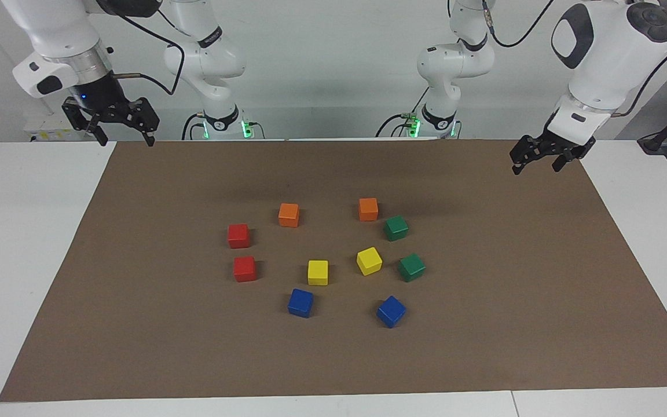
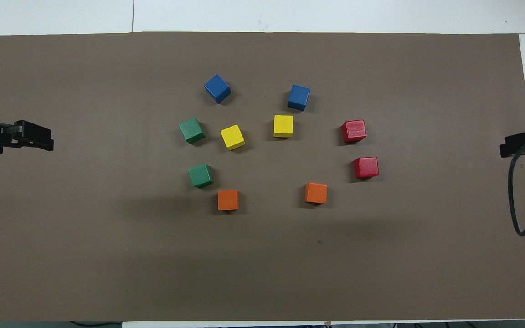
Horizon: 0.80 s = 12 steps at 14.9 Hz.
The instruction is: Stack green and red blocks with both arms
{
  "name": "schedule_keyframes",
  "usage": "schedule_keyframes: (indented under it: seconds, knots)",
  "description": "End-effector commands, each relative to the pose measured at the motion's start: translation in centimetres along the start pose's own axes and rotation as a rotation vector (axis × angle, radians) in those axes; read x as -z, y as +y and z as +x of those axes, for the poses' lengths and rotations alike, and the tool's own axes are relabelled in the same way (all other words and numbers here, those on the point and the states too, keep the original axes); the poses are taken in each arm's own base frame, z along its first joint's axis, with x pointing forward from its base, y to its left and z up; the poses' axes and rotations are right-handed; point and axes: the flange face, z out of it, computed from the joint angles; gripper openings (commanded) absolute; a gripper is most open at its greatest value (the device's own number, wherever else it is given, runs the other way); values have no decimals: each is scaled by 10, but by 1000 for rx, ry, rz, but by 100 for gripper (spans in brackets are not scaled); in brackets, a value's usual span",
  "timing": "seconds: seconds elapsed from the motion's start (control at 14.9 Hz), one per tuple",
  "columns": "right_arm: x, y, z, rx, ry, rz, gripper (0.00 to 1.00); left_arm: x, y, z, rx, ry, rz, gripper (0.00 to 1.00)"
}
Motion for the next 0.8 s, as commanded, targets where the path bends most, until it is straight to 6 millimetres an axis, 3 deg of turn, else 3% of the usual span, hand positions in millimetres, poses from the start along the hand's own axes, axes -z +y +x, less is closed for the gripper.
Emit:
schedule_keyframes:
  seconds: [0.0,0.74]
  knots:
    - [0,-3,-7,-30,-20,8,100,4,-3,-2,4,14,-18,100]
    - [-3,-5,-19,-29,-82,7,100,-2,3,-8,7,11,-14,100]
